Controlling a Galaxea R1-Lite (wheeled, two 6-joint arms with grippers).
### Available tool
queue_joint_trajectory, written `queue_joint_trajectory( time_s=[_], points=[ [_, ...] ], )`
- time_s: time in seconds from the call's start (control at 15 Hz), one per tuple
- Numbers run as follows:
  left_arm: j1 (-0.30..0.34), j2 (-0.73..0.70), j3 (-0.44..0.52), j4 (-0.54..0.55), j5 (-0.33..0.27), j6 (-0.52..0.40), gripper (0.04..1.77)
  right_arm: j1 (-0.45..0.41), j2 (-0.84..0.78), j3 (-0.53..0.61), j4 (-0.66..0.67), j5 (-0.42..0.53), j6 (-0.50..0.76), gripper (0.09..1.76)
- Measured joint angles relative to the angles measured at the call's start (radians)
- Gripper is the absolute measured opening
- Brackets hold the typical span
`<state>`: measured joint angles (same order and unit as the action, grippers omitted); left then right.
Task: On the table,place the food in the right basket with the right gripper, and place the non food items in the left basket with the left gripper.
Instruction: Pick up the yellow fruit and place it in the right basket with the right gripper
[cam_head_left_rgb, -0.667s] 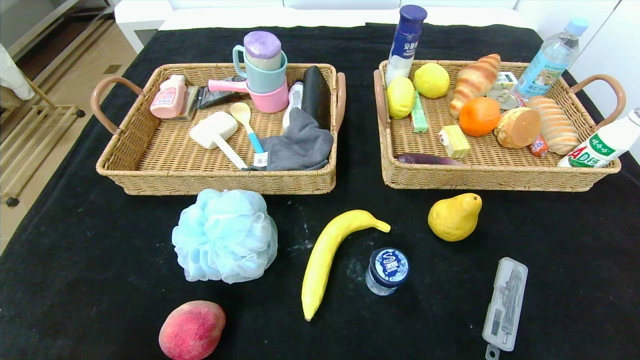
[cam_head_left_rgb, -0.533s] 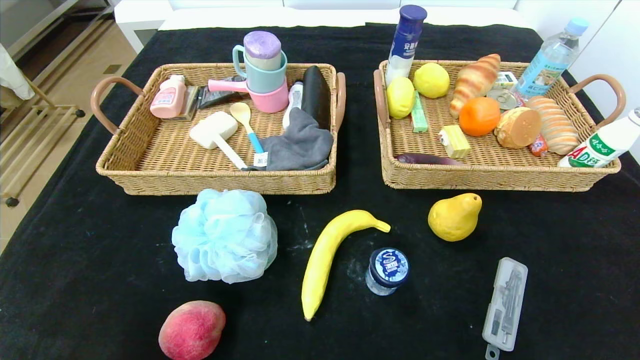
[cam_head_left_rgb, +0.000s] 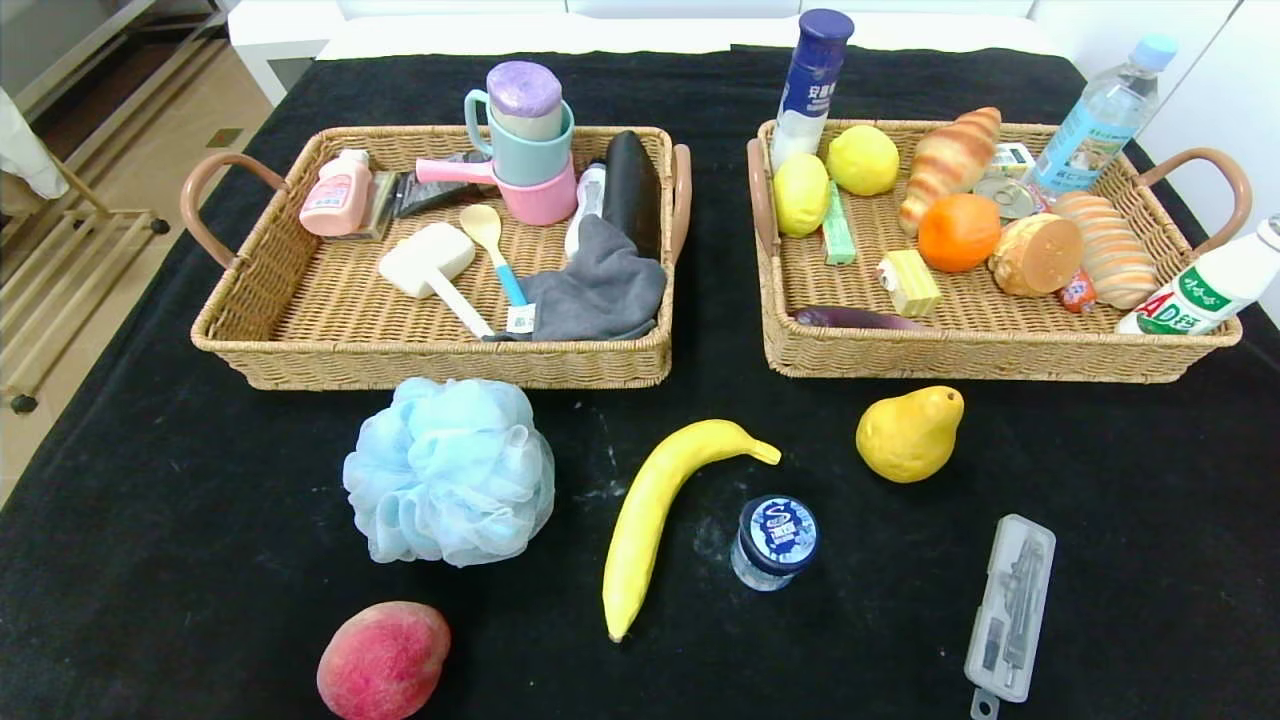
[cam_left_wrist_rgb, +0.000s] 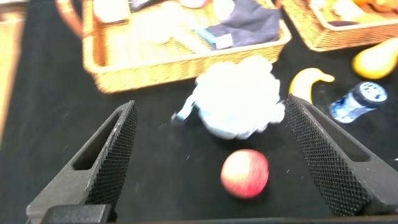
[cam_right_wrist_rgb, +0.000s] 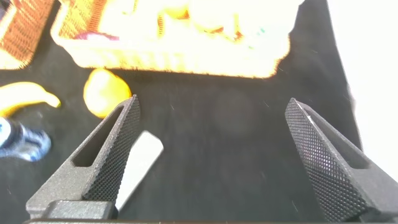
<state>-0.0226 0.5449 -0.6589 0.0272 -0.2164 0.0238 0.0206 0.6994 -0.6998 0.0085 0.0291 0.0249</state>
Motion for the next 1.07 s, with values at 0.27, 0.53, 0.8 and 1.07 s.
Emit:
queue_joint_trajectory(
  time_s=[0.27,0.53,0.8,1.07],
  points=[
    [-0.009,0.154,-0.066,-0.063,-0.12,0.016,1.72,0.086,0.181,-0.082,-0.028,0.012,0.027,1.71],
    [-0.122,0.256,-0.095,-0.083,-0.132,0.017,1.72,0.193,0.316,-0.119,-0.034,0.007,0.078,1.71],
    [-0.226,0.36,-0.115,-0.139,-0.128,0.051,1.72,0.266,0.407,-0.126,-0.094,0.007,0.09,1.71],
    [-0.294,0.451,-0.148,-0.146,-0.124,0.103,1.72,0.322,0.47,-0.131,-0.105,0.005,0.089,1.71]
  ],
)
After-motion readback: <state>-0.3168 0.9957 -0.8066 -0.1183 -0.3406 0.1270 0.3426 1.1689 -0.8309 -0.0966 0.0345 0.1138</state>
